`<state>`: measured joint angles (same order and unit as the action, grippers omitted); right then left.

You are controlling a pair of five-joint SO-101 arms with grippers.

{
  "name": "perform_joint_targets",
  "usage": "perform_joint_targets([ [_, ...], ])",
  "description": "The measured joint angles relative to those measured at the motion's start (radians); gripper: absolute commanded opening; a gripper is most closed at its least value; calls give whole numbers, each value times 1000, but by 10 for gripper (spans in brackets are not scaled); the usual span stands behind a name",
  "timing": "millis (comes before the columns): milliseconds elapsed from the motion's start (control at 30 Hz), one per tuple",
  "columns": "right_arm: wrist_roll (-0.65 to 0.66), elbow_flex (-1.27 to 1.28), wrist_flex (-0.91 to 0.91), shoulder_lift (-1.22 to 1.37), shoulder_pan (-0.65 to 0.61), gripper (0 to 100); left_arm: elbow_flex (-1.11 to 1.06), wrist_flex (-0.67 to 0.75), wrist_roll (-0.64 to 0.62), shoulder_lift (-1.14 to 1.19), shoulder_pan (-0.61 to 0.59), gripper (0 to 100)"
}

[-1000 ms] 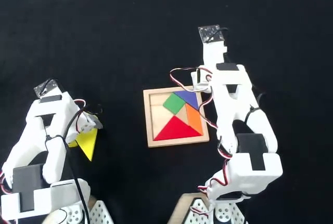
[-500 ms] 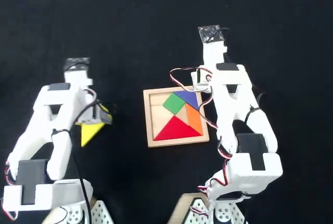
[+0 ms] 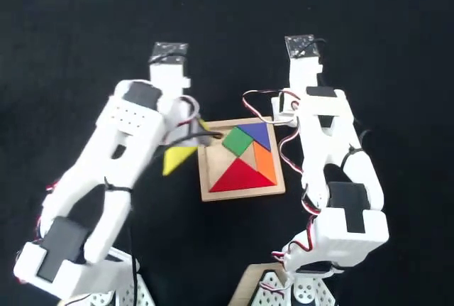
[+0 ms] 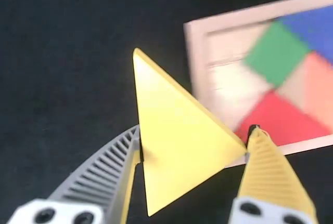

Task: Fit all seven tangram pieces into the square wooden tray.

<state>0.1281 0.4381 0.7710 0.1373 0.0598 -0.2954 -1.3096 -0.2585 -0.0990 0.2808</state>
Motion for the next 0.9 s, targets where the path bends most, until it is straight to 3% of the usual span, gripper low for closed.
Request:
perform_joint_targets([
  [200, 0, 0, 0, 0, 0, 11, 9, 84, -193, 0, 121, 243],
  [367, 0, 0, 0, 0, 0, 11, -74, 206, -305, 0, 140, 243],
  [600, 0, 0, 0, 0, 0, 11, -265, 450, -327, 2, 140, 244],
  [900, 0, 0, 0, 0, 0, 11, -267, 488, -327, 127, 164, 241],
])
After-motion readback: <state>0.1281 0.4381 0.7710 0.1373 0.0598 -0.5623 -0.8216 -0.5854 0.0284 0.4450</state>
